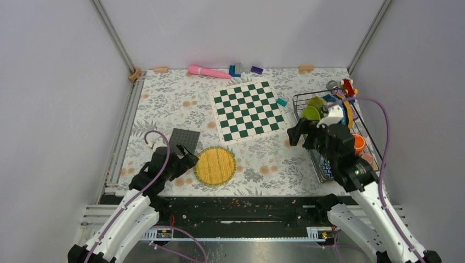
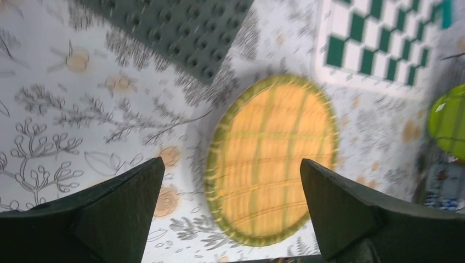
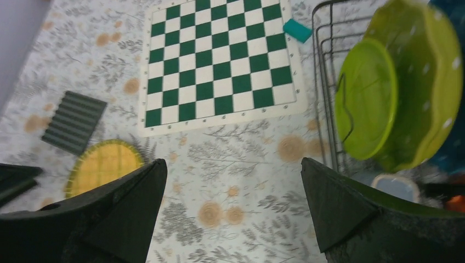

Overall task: Unload the mixed dishes from the dish rack
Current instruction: Place the plate at the center of the board, then pick up the plate from the dish rack.

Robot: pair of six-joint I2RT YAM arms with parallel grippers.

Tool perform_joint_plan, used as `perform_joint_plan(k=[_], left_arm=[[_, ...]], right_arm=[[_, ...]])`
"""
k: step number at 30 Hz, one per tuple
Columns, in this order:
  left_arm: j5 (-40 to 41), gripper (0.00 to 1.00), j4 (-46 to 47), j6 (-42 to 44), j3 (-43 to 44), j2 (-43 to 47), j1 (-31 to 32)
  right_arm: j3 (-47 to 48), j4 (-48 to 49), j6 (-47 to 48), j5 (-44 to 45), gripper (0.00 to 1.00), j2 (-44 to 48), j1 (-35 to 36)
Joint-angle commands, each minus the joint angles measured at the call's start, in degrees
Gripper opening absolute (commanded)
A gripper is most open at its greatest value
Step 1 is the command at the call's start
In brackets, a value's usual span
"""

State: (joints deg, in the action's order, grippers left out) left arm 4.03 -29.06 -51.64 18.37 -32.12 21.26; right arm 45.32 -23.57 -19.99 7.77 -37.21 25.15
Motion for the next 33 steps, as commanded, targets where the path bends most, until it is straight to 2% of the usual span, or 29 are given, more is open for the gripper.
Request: perform_joint_plan(k=[1, 4, 8, 15, 18, 24, 33], left_arm=[[7.1, 0.99, -0.6, 2.0, 10.1, 1.8, -0.4], [8.3, 0.99, -0.4, 4.0, 16.2, 2.1, -0.4], [10.5, 0.99, 0.1, 6.8, 20.7, 3.4, -0.4], [15.5, 0.99, -1.5, 9.2, 17.7, 6.5, -0.4], [17.4, 0.99, -2.2, 8.6, 17.2, 6.3, -0.4], [16.1, 0.99, -1.0, 9.2, 16.3, 6.0, -0.3], [17.1, 0.99, -1.0, 8.9, 15.7, 6.9, -0.3]], right_arm=[[13.9, -6.9, 16.5, 3.3, 1.0, -12.2, 0.3], [21.0, -10.4, 21.9, 10.9, 1.0, -21.4, 0.3], [24.6, -13.4, 22.7, 18.0, 0.99, -29.4, 0.3], [25.3, -12.6, 22.4, 27.6, 0.97, -36.7, 0.3], [25.2, -11.5, 24.7, 28.9, 0.93, -39.8, 0.3], [26.7, -12.0, 25.2, 36.4, 0.84, -46.0, 0.2], [27.3, -12.0, 23.9, 38.9, 0.73, -50.5, -2.1]])
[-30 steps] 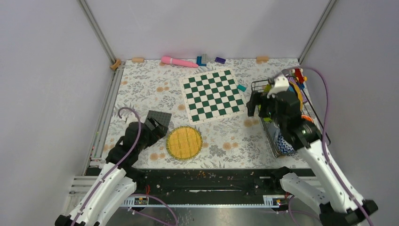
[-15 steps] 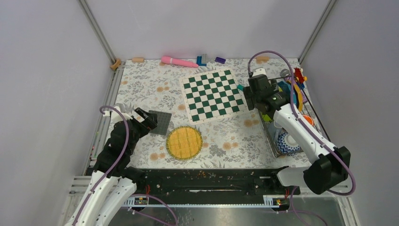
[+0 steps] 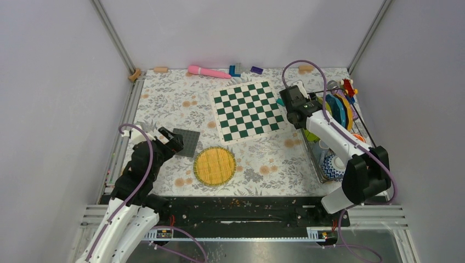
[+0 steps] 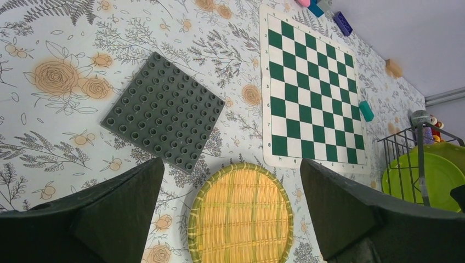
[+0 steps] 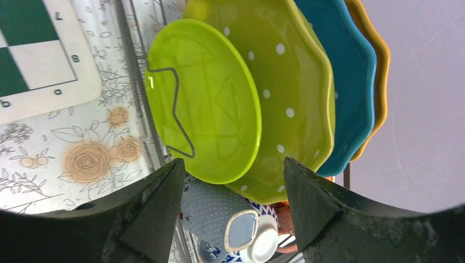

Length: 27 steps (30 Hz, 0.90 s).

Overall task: Unload the mixed dishes from the dish rack
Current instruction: Pick up the plate from the dish rack.

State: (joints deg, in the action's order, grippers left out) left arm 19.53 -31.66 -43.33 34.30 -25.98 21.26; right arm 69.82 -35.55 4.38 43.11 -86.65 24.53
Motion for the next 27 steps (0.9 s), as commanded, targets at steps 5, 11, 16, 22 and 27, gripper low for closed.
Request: perform_joint_plan(k=[5, 11, 16, 22, 27], left_arm=[[2.0, 0.99, 1.6, 0.4, -0.5, 1.3, -0.3], [2.4, 0.99, 1.6, 0.3, -0.7, 1.4, -0.4], [2.6, 0.99, 1.6, 0.3, -0.6, 1.0, -0.4], [2.2, 0.99, 1.6, 0.4, -0.6, 1.3, -0.4], [2.4, 0.99, 1.6, 0.3, -0.7, 1.5, -0.4]], right_arm=[[3.5, -0.1, -1.5, 2.9, 0.64, -3.1, -3.5], [3.9, -0.1, -2.2, 3.8, 0.56, -5.5, -4.7], [4.0, 0.0, -2.3, 6.1, 0.45, -7.7, -5.5], [4.1, 0.1, -2.6, 6.6, 0.39, -9.4, -5.8], [4.1, 0.0, -2.7, 7.0, 0.33, -10.6, -6.1]])
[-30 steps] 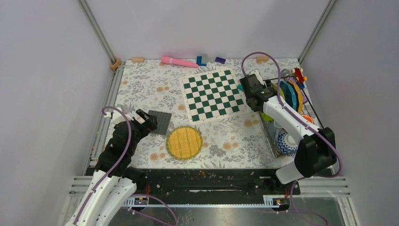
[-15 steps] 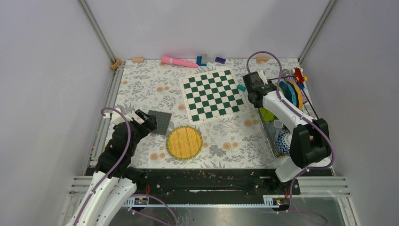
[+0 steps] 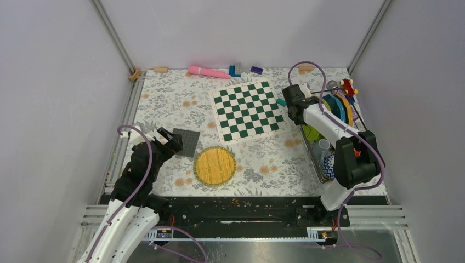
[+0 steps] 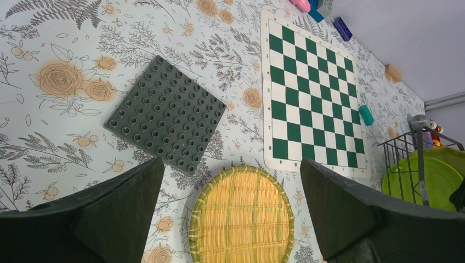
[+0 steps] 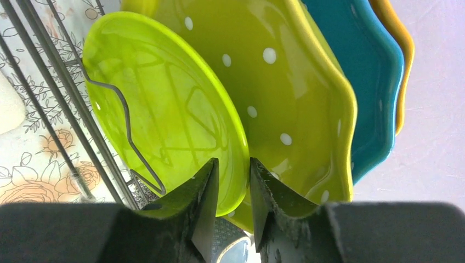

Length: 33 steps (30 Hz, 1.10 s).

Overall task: Unload the mixed dishes from the dish rack
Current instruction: Pick up the plate from the dish rack.

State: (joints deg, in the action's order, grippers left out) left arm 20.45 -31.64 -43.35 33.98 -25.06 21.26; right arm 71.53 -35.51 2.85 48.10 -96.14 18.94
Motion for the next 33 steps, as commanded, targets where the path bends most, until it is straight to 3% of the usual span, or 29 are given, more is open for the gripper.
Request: perform_joint_plan(k=[1, 11, 20, 33], left_arm=[[1.5, 0.99, 1.6, 0.3, -0.4, 0.6, -0.3], [1.3, 0.99, 1.6, 0.4, -0.4, 0.6, -0.3], [1.5, 0.99, 1.6, 0.3, -0.5, 0.6, -0.4], [0.8, 0.99, 1.8, 0.3, -0.5, -0.4, -0.3]], right_arm=[[2.5, -0.1, -1.3, 2.4, 0.3, -1.2, -0.6], [4.0, -2.5, -1.7, 2.6, 0.0, 0.4, -0.7], [2.7, 0.9, 1.3, 7.0, 0.0, 5.8, -0.7], [-2.4, 9.2, 5.3, -0.9, 0.0, 21.1, -0.5]])
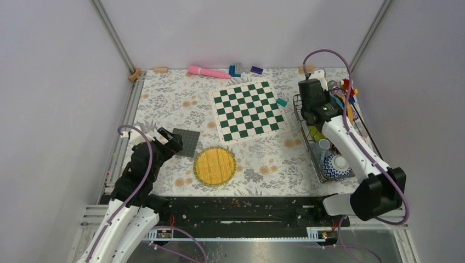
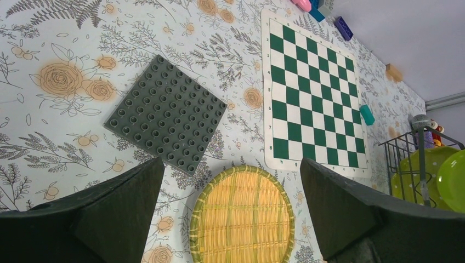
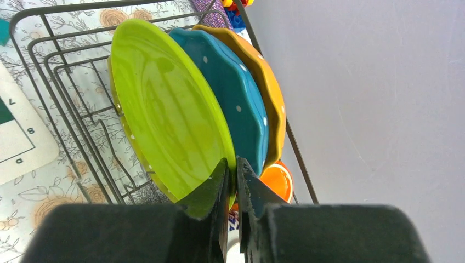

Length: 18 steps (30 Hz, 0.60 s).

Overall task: Unload the mixed dishes from the dish rack
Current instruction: Pick up the plate from the dish rack, then place the plate at the center of the board.

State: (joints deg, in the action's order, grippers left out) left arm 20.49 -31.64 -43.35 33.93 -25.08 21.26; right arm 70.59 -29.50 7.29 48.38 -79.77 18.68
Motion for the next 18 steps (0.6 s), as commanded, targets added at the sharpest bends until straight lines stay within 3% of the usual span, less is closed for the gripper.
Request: perform_joint_plan(k=[1, 7, 12, 18], left_arm=[[0.4, 0.99, 1.9, 0.3, -0.3, -0.6, -0.4], [-1.2, 0.99, 2.3, 0.4, -0.2, -1.4, -0.3], [-5.5, 0.99, 3.8, 1.0, -0.2, -1.7, -0.3], [-15.4, 0.99, 8.4, 1.5, -0.8, -2.6, -0.4]], right_arm=[[-2.1, 3.2, 0.4, -2.6, 0.0, 6.0, -0.2], [-4.6, 3.8, -3.1, -13.1, 0.0, 15.2, -0.2], [-8.3, 5.8, -7.9, -27.4, 0.0, 22.9, -0.2], [-15.1, 6.6, -27.7, -43.6, 0.0, 30.1, -0.2]])
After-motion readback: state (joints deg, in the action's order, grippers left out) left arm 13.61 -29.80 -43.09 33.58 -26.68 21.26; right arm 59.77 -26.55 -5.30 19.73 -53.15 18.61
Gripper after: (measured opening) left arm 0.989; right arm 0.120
